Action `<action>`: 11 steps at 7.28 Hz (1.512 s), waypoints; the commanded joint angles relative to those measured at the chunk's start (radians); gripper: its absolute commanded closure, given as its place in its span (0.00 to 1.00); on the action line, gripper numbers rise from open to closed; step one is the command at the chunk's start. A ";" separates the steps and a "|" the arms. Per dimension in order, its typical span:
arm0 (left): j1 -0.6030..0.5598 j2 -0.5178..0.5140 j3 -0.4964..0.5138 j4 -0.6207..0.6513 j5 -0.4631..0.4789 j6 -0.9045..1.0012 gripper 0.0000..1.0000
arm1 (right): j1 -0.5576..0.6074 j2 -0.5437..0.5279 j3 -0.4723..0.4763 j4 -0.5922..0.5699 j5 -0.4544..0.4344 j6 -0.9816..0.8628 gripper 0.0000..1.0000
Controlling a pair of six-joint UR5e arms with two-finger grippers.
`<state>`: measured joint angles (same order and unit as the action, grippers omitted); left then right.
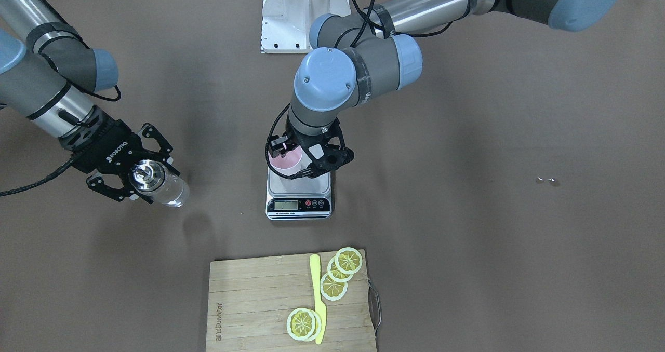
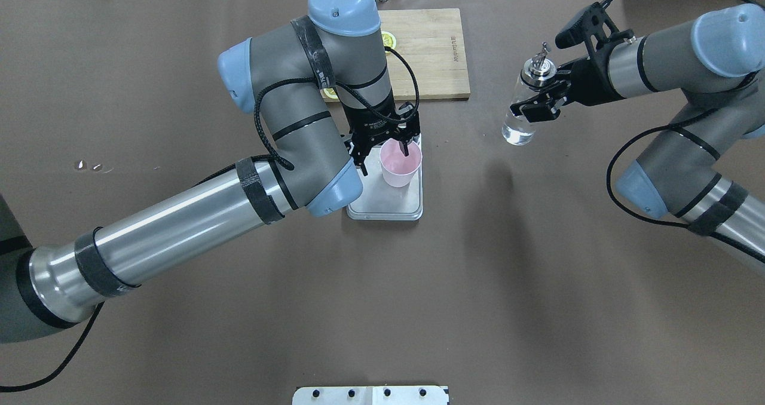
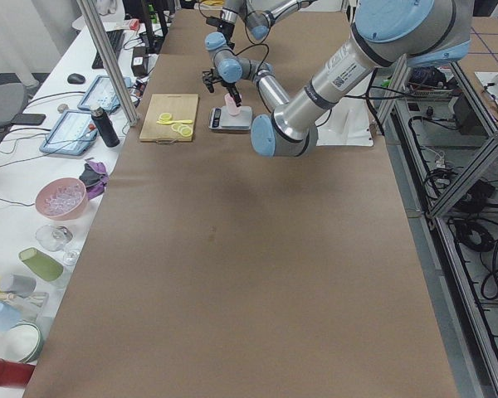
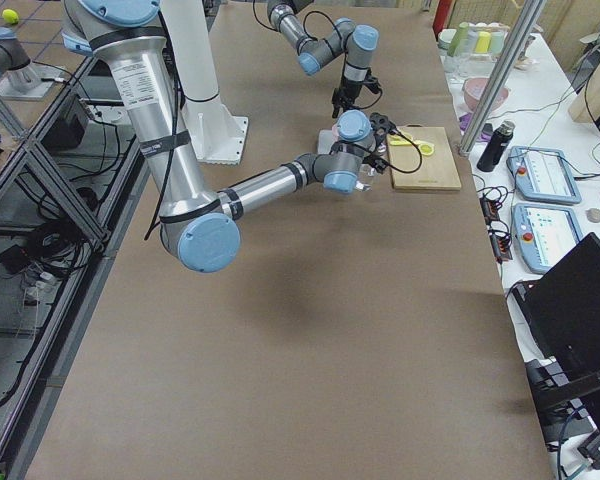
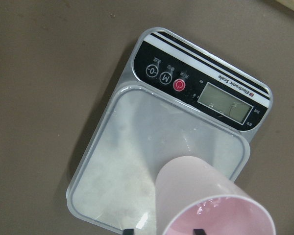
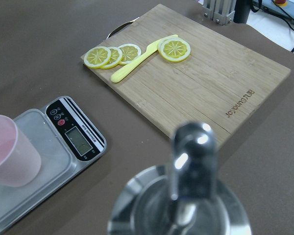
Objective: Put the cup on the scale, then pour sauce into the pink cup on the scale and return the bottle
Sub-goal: 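Open and withdraw the left gripper while the right gripper carries the bottle toward the cup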
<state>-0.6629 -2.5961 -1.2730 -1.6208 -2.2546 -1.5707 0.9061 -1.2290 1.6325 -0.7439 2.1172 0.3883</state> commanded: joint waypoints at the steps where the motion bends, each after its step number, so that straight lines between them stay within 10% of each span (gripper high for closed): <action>1: -0.024 0.005 -0.043 0.013 -0.006 0.003 0.05 | -0.052 -0.004 0.119 -0.154 -0.084 -0.014 0.35; 11: -0.289 0.405 -0.448 0.195 -0.083 0.425 0.02 | -0.214 0.011 0.259 -0.443 -0.281 -0.268 0.35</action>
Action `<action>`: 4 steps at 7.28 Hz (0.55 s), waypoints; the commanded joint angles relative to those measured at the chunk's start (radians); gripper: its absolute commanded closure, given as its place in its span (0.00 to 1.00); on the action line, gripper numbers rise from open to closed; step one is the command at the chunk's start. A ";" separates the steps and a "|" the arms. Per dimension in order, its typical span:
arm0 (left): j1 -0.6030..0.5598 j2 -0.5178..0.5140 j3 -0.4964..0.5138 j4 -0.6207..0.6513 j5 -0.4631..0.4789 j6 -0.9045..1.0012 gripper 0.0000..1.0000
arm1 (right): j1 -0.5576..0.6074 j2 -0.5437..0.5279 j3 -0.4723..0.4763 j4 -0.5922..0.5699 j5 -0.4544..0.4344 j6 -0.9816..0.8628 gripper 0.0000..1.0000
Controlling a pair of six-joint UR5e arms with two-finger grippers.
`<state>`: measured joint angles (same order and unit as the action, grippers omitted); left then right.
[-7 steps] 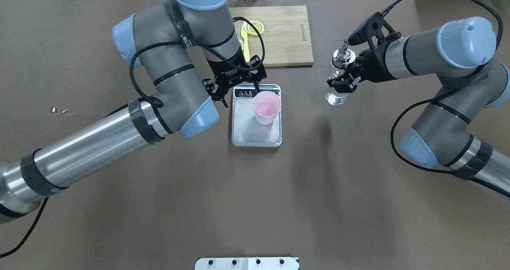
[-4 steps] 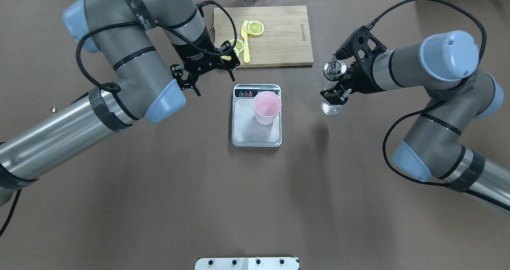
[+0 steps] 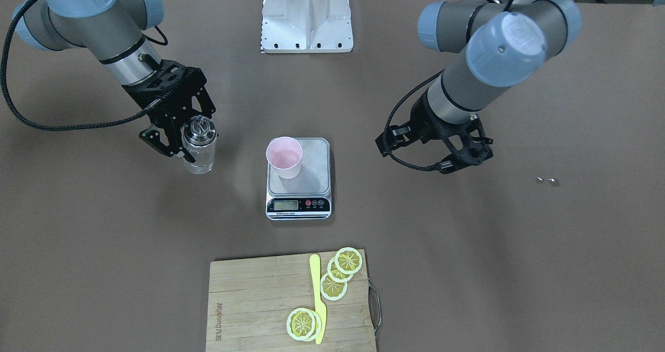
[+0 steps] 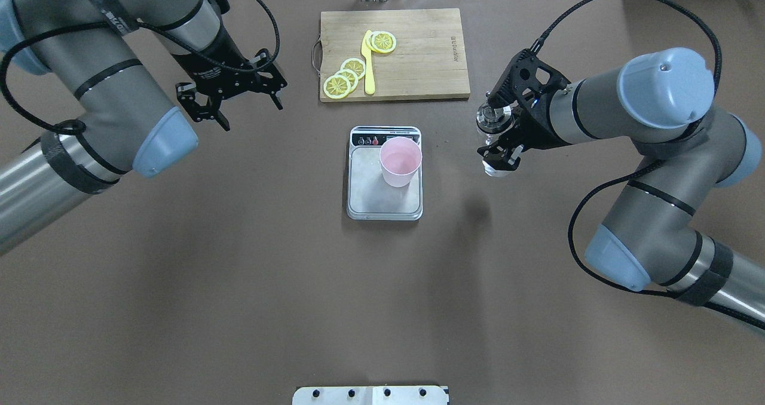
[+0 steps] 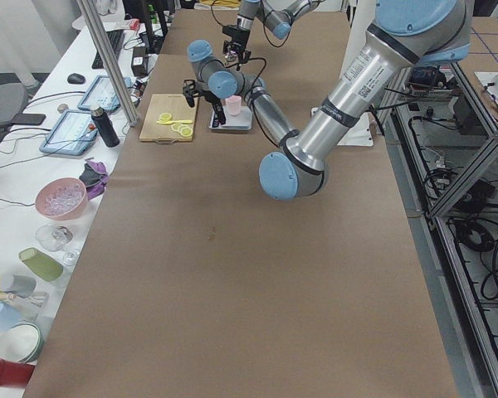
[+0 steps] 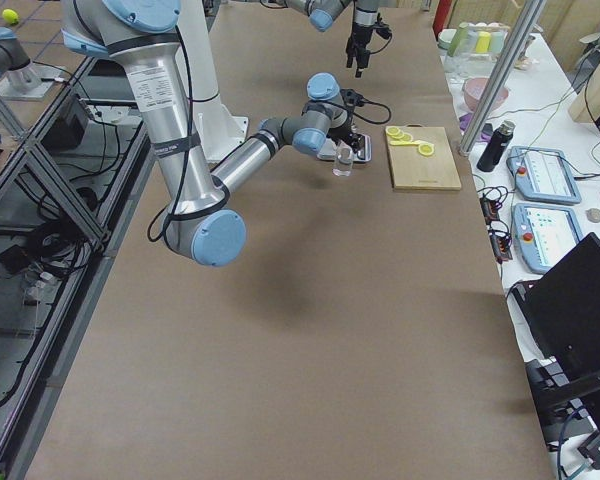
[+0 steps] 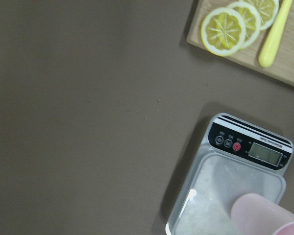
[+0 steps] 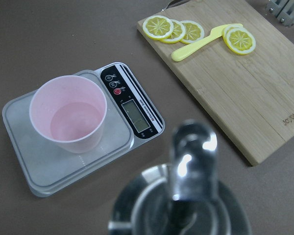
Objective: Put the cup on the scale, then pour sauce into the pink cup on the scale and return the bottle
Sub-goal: 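Open and withdraw the left gripper while the right gripper carries the bottle toward the cup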
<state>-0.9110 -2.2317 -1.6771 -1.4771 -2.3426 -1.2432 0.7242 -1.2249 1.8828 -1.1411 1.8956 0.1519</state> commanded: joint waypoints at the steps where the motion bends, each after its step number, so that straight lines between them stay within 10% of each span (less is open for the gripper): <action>1: -0.078 0.066 -0.076 0.105 0.011 0.204 0.02 | -0.037 0.042 0.003 -0.098 -0.064 -0.061 0.35; 4: -0.179 0.144 -0.084 0.127 0.012 0.428 0.02 | -0.060 0.097 -0.004 -0.250 -0.105 -0.078 0.35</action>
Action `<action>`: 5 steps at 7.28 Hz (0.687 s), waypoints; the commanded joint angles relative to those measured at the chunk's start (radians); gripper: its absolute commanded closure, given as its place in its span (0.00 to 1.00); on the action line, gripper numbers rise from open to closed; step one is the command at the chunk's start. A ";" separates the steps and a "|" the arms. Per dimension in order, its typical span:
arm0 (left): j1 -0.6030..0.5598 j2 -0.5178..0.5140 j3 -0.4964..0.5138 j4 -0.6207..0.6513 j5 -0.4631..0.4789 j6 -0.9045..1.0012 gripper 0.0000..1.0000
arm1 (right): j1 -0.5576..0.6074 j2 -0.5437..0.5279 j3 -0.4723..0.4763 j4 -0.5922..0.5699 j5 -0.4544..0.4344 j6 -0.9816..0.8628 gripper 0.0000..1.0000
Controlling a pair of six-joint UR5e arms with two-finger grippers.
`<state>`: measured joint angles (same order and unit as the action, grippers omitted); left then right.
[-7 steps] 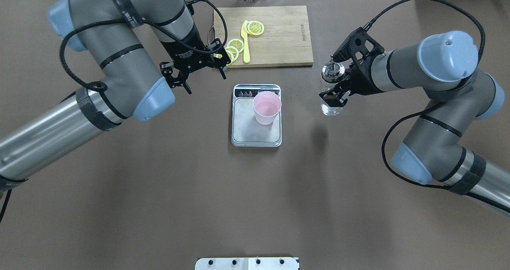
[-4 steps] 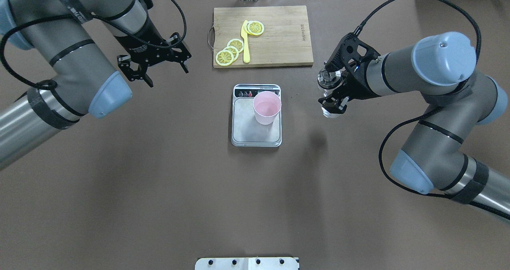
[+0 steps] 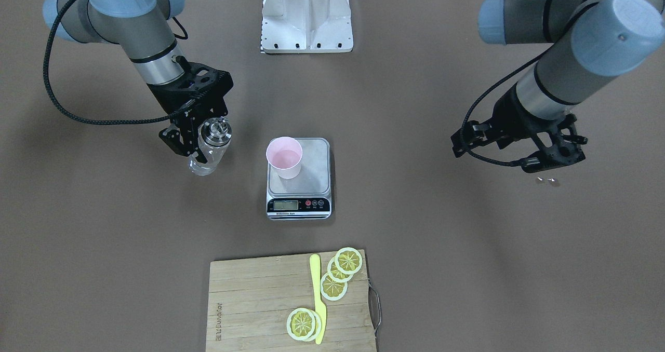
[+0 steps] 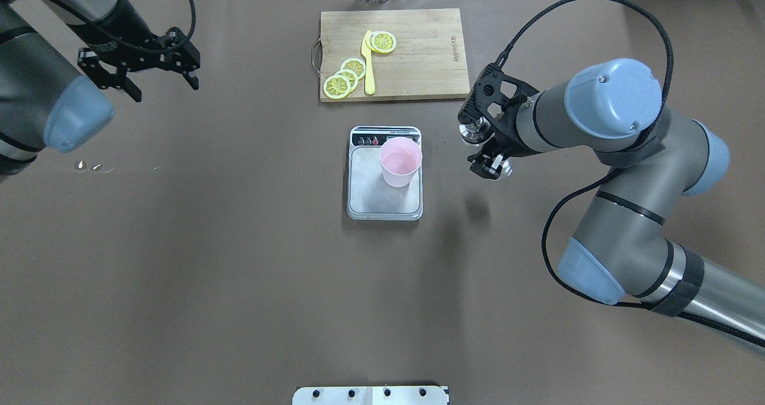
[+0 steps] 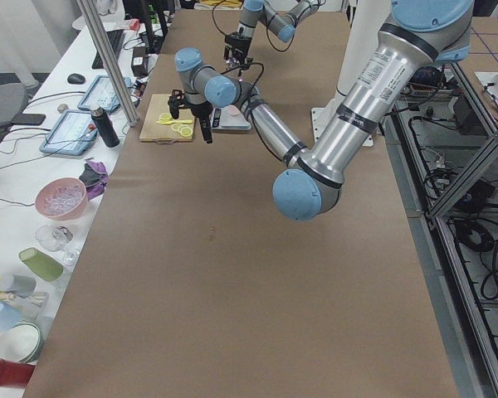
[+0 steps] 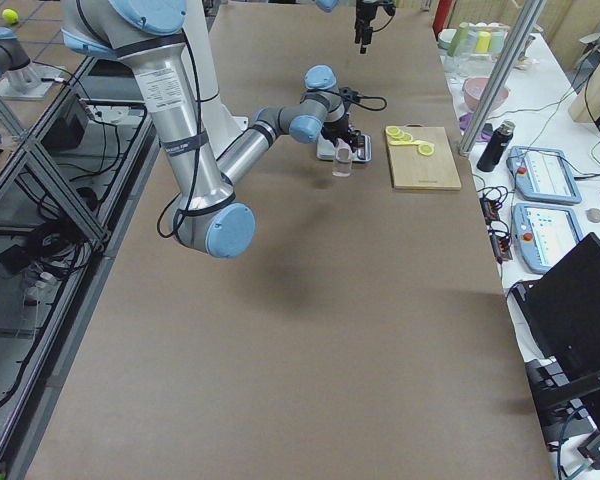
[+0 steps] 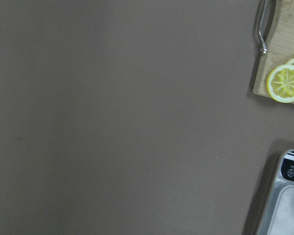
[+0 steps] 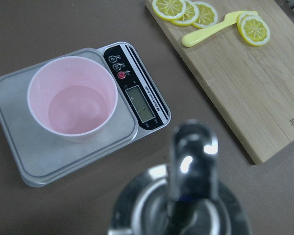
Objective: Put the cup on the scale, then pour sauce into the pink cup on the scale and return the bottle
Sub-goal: 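Open and withdraw the left gripper while the right gripper carries the bottle toward the cup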
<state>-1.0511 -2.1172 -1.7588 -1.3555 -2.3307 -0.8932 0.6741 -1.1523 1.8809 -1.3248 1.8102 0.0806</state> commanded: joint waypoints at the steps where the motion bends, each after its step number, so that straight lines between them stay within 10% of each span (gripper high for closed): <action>1: -0.064 0.061 -0.005 0.006 0.004 0.147 0.02 | -0.013 0.031 0.001 -0.097 -0.029 -0.008 0.35; 5: -0.160 0.183 -0.031 0.003 0.039 0.396 0.02 | -0.010 0.100 -0.003 -0.278 -0.080 -0.059 0.36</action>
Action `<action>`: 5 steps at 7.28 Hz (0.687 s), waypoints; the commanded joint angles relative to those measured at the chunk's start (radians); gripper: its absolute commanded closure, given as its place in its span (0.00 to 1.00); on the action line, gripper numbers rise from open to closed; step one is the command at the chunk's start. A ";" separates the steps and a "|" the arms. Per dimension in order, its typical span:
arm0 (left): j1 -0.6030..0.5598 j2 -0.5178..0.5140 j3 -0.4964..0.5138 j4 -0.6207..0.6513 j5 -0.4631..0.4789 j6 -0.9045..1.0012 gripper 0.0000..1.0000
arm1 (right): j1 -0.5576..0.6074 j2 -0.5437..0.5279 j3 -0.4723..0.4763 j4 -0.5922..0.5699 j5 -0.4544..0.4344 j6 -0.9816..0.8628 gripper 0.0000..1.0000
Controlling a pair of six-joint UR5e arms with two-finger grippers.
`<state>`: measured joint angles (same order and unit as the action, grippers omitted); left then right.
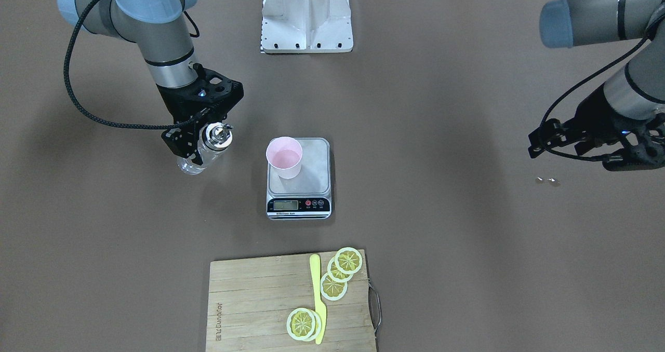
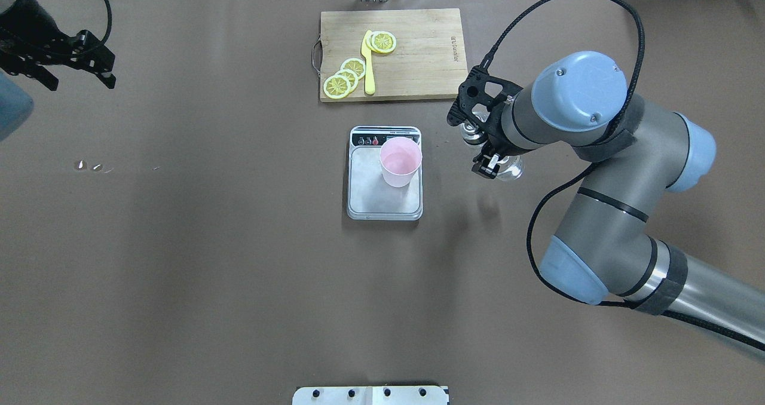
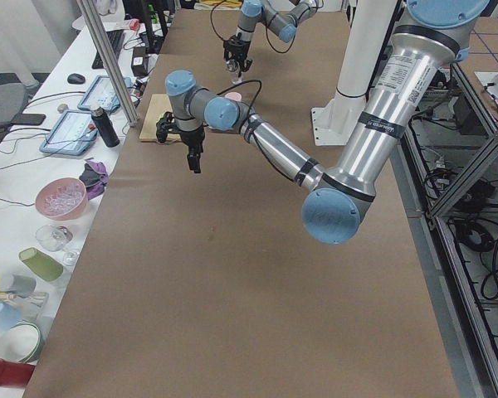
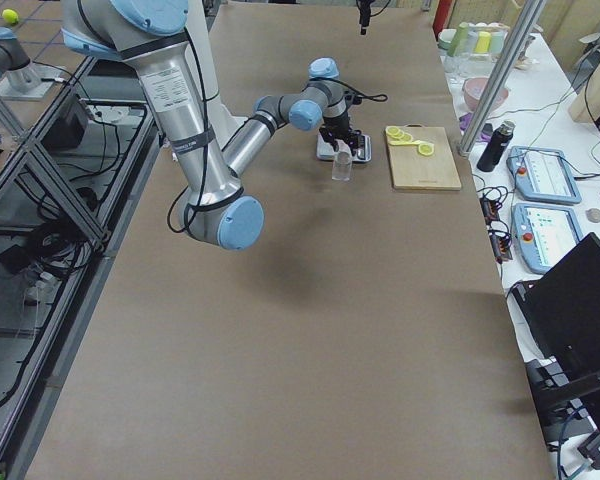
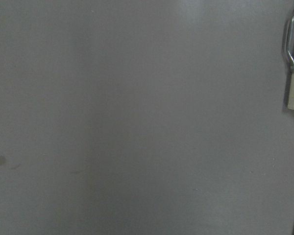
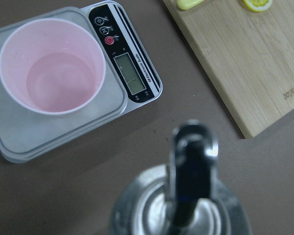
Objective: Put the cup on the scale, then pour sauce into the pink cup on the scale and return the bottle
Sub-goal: 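Open and withdraw the left gripper while the right gripper carries the bottle toward the cup, then move the sauce bottle with the right gripper above the pink cup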
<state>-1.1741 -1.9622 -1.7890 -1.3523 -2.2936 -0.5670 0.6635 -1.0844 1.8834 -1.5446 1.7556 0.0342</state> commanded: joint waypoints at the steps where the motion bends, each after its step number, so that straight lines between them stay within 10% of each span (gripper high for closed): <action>1: -0.067 0.045 0.002 -0.002 0.003 0.120 0.02 | 0.002 0.049 -0.010 -0.083 -0.054 -0.013 0.36; 5: -0.137 0.118 0.008 -0.011 0.020 0.275 0.02 | -0.051 0.115 -0.108 -0.114 -0.152 0.007 0.36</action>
<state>-1.2912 -1.8692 -1.7833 -1.3601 -2.2742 -0.3363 0.6391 -0.9873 1.8072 -1.6555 1.6415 0.0314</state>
